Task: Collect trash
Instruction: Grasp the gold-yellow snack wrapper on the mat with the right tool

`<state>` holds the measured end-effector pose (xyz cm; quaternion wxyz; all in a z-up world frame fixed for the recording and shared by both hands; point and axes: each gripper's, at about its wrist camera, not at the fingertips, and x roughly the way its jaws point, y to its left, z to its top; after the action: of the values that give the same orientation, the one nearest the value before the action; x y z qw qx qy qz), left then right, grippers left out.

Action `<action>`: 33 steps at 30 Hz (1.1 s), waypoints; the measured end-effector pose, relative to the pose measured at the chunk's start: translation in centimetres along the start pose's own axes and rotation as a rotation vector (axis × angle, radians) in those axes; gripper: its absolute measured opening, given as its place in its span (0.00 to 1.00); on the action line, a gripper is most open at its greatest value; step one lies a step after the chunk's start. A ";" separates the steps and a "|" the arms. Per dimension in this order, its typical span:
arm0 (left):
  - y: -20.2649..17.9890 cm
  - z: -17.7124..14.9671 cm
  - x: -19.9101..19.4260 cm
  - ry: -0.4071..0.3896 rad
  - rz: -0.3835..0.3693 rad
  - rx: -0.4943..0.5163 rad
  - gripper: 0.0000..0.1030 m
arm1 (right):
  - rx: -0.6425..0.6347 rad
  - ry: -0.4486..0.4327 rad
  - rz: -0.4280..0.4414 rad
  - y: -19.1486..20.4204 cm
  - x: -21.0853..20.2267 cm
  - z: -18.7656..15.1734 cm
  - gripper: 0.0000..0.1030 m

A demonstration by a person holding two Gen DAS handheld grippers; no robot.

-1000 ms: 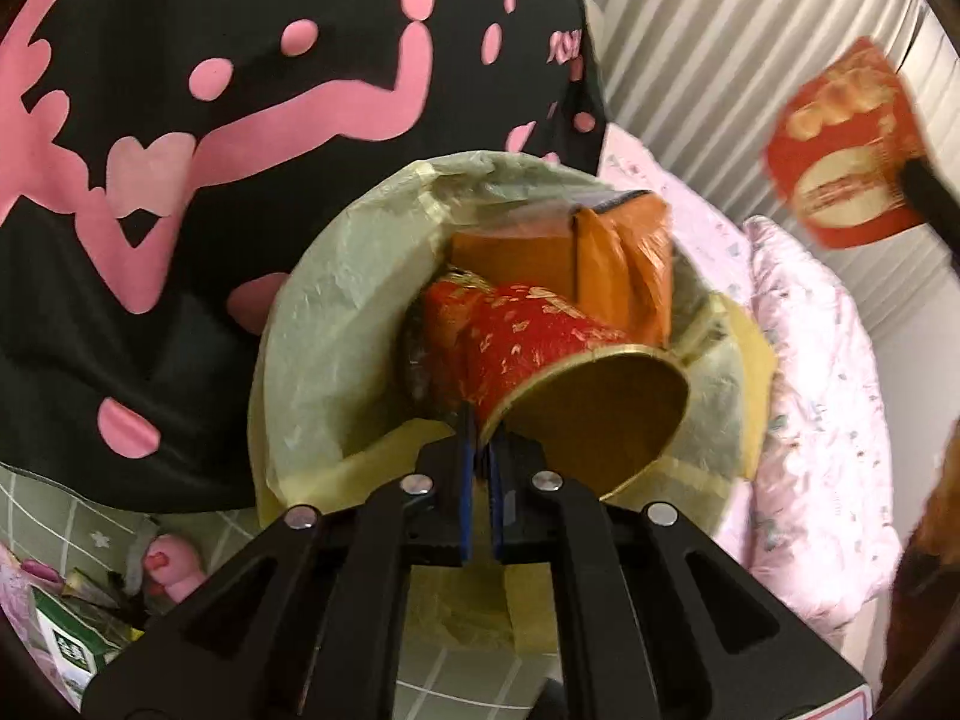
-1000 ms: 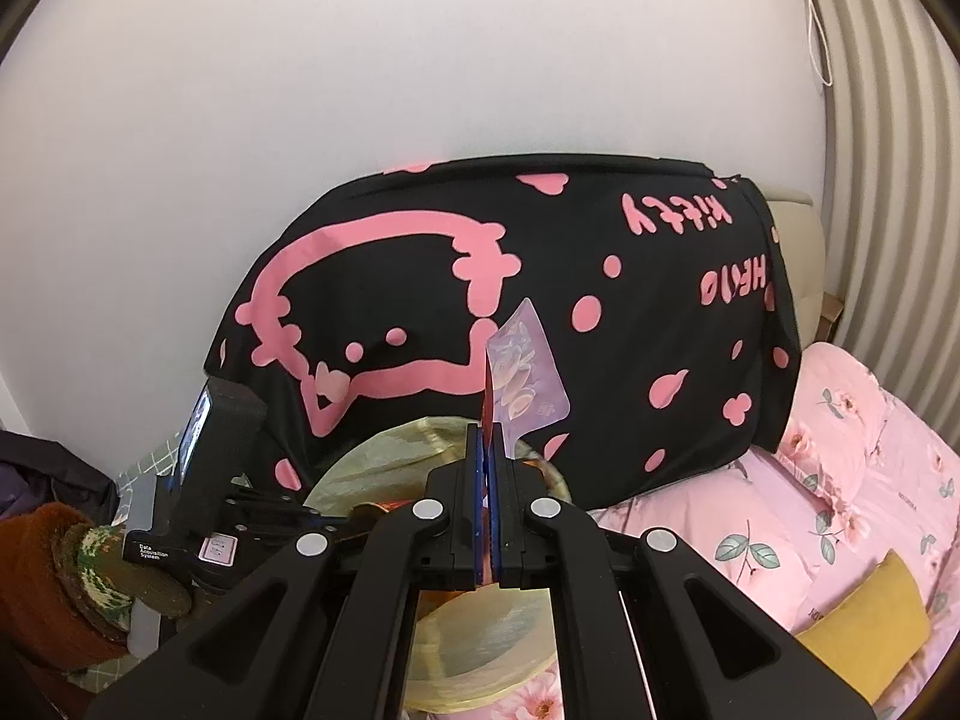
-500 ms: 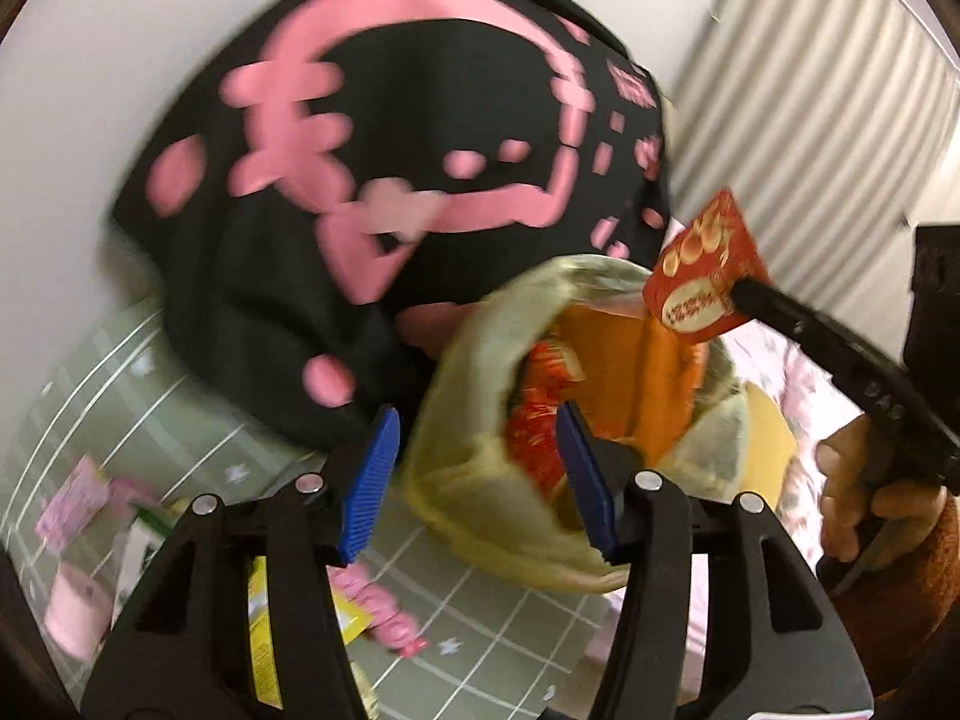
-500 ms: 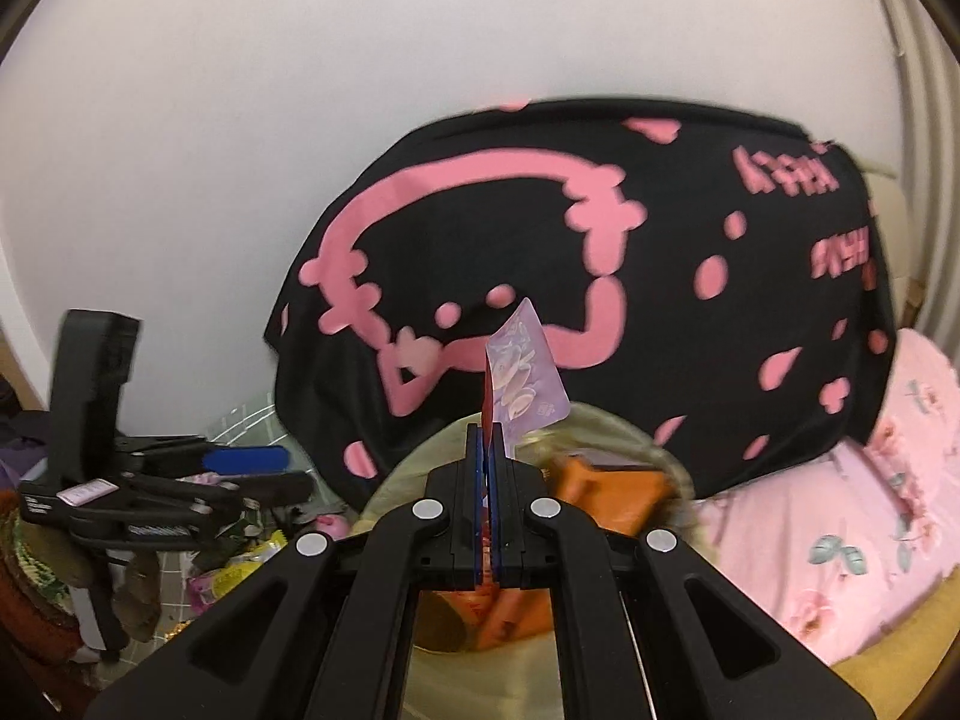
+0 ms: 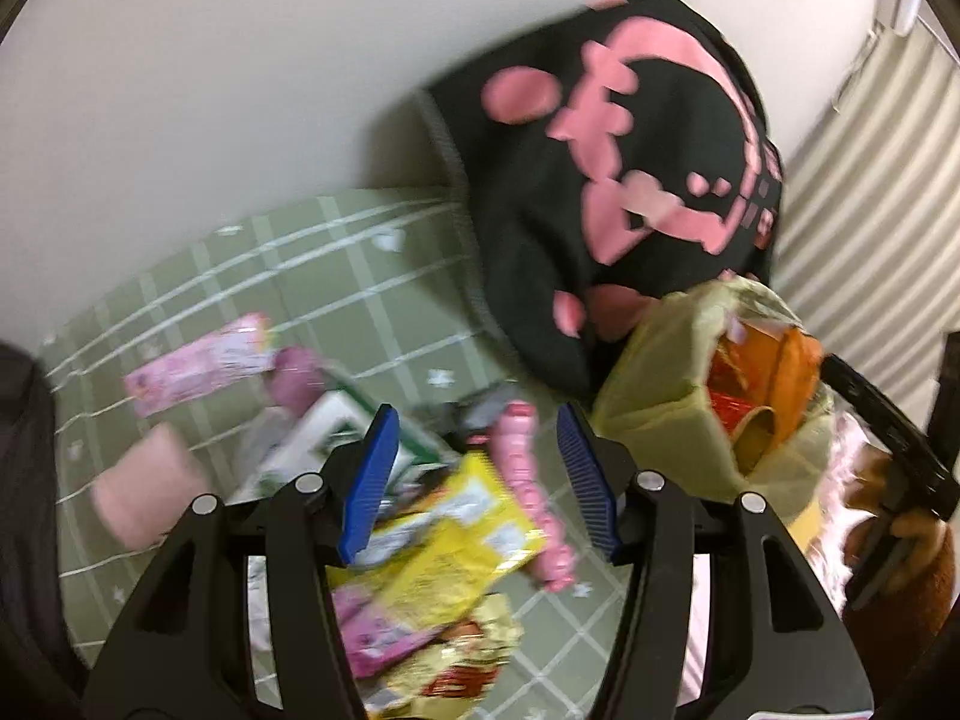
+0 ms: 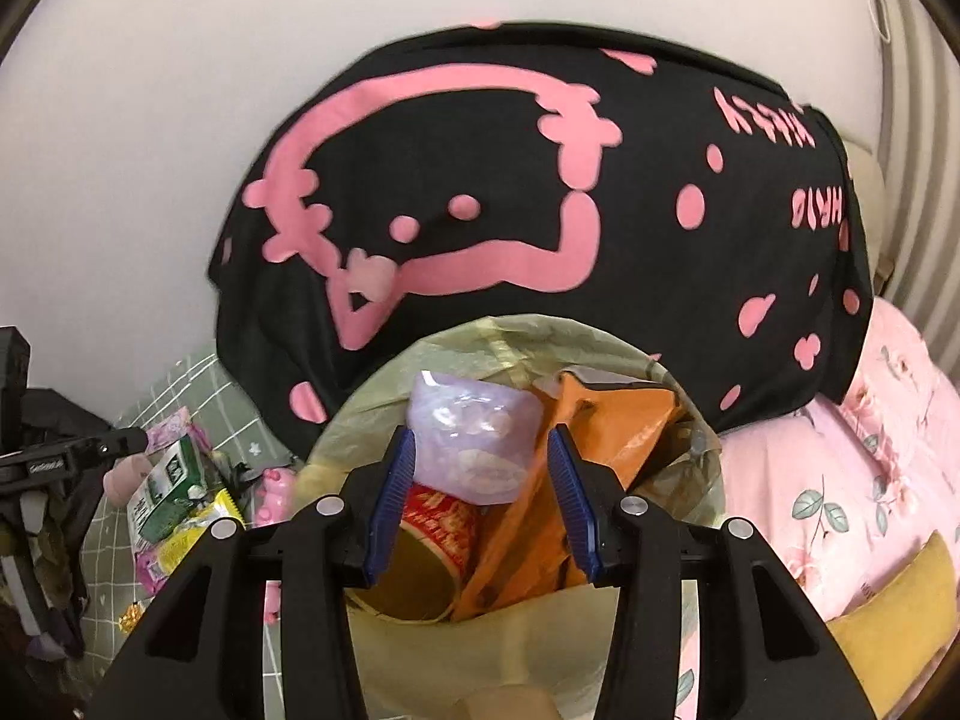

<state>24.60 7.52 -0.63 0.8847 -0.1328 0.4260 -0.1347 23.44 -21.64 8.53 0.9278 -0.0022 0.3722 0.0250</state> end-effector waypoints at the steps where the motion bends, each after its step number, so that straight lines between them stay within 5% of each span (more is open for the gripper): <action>1: 0.6 -0.2 -0.4 -0.013 0.018 -0.004 0.51 | -0.013 -0.010 0.009 0.8 -0.5 -0.2 0.42; 10: 8.4 -2.9 -5.7 -0.129 0.211 -0.080 0.54 | -0.169 0.010 0.107 8.4 0.4 -4.6 0.43; 23: 14.1 -9.6 -8.9 -0.095 0.317 -0.157 0.54 | -0.218 0.356 0.383 18.8 6.9 -13.9 0.43; 27: 14.5 -10.4 -9.3 -0.090 0.335 -0.148 0.54 | -0.169 0.395 0.397 19.7 7.7 -15.3 0.43; 33: 13.5 -10.1 -9.0 -0.087 0.292 -0.113 0.54 | -0.148 0.379 0.302 20.8 9.1 -16.2 0.37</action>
<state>12.92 22.06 -4.93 0.9036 -0.1246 0.4091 0.0254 17.79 -0.78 -9.20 0.8245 -0.0192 0.5328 0.1896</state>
